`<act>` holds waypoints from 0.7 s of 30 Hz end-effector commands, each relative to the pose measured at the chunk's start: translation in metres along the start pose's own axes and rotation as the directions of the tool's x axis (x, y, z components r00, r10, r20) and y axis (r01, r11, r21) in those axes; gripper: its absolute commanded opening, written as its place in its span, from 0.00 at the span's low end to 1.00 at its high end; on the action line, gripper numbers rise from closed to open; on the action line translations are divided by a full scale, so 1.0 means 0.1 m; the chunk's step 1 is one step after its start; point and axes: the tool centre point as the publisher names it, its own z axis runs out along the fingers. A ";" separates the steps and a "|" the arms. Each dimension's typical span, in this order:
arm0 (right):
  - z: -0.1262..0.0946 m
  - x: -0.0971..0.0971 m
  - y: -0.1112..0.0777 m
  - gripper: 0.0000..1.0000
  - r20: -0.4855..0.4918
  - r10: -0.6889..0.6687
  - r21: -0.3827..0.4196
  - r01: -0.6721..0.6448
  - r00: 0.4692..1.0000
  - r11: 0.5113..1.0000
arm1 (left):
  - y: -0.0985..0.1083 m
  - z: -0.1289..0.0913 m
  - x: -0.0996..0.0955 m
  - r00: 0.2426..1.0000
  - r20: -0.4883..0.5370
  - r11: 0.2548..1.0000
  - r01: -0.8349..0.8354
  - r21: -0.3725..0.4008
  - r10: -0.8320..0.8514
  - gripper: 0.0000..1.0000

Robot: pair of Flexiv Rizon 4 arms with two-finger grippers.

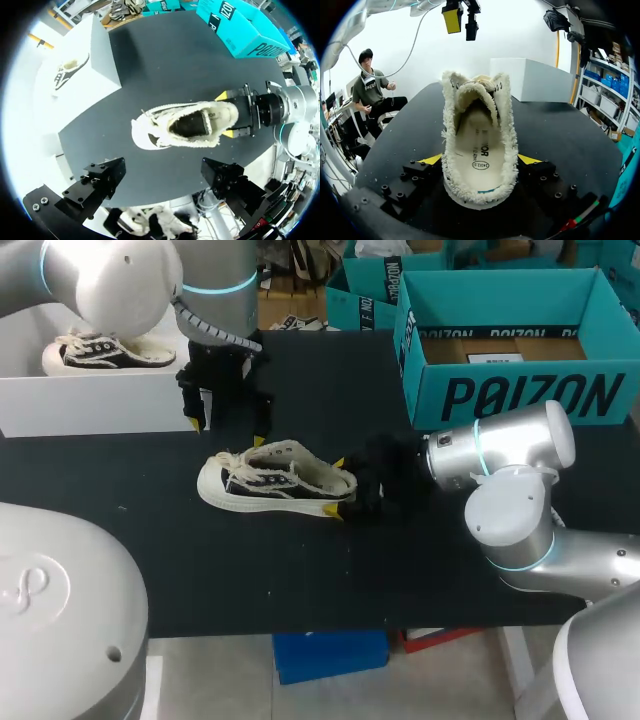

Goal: Take the shoe out of the shoebox, open the shoe tongue, remove and reinsert the insole, then place the shoe into the shoebox

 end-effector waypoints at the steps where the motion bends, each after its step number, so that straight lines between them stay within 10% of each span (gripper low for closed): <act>1: 0.04 -0.01 0.00 0.00 0.000 0.001 0.002 -0.001 1.000 1.000 | -0.04 0.03 0.01 0.995 0.022 0.995 0.093 0.033 -0.094 1.00; 21: 0.04 -0.01 0.00 0.00 0.000 0.001 0.002 -0.001 1.000 1.000 | -0.27 0.39 0.74 0.985 0.085 0.988 0.145 0.058 -0.149 1.00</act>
